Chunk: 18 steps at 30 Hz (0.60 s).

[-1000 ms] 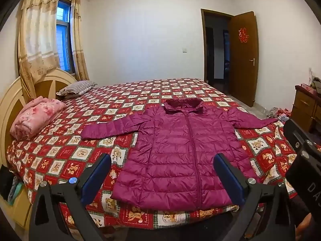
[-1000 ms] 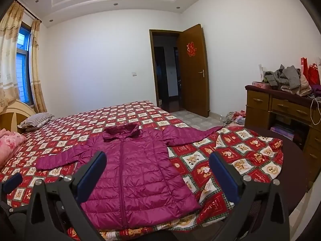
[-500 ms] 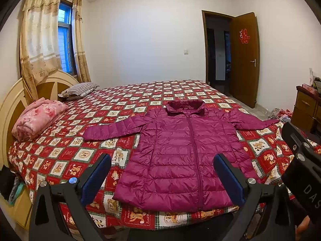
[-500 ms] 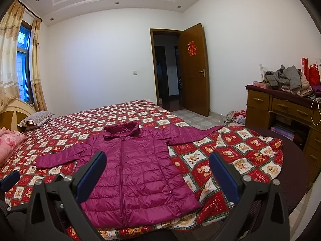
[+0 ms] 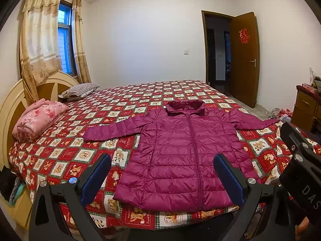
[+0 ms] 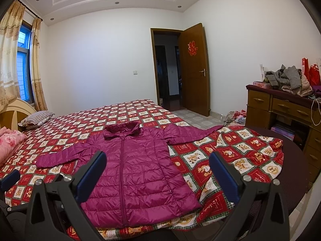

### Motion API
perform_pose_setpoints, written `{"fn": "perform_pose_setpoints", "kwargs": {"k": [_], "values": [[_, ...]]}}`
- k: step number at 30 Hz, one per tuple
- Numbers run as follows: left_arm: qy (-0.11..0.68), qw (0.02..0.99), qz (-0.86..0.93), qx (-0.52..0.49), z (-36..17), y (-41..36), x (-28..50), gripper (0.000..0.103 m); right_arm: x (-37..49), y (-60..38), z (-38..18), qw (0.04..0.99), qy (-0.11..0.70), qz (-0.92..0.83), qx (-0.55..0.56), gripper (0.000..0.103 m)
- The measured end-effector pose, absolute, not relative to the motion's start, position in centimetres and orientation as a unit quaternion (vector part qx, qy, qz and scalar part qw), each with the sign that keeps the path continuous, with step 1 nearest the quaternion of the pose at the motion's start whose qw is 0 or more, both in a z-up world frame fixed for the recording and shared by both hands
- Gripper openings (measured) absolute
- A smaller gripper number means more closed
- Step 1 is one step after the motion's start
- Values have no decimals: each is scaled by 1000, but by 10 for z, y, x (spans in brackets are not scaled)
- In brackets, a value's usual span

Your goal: Fold large clothes

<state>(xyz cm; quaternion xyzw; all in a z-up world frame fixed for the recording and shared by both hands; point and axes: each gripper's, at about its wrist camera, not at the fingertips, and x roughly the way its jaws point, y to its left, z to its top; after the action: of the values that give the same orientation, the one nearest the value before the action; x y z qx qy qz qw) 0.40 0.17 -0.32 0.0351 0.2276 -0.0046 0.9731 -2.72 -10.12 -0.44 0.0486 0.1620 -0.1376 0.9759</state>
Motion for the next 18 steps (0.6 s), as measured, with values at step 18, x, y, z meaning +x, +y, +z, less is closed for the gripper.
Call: {"fn": "perform_pose_setpoints", "kwargs": {"k": [18], "values": [[228, 973, -5, 35, -5, 0, 4, 102, -27, -100, -6, 976, 164, -137, 48, 103]]}}
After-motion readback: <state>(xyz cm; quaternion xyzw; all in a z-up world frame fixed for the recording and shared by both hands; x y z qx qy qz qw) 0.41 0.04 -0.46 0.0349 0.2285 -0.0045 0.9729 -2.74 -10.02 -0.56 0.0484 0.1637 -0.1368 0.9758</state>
